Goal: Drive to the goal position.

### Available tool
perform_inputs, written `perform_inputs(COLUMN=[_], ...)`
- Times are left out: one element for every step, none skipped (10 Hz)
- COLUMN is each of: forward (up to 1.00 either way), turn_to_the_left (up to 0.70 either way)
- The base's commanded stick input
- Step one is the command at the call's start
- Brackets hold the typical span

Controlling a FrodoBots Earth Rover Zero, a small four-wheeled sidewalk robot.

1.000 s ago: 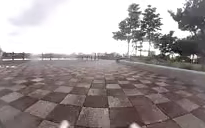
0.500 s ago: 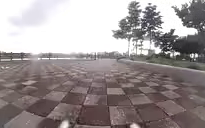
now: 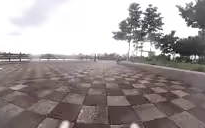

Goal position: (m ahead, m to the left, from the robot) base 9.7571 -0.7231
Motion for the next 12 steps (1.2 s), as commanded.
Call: perform_inputs(forward=[0.7,0.7,0.7,0.7,0.7,0.7,0.7,0.7,0.7,0.7,0.7,0.7], turn_to_the_left=[0.0,0.0,0.0,0.0,0.0,0.0,0.0,0.0,0.0,0.0,0.0,0.0])
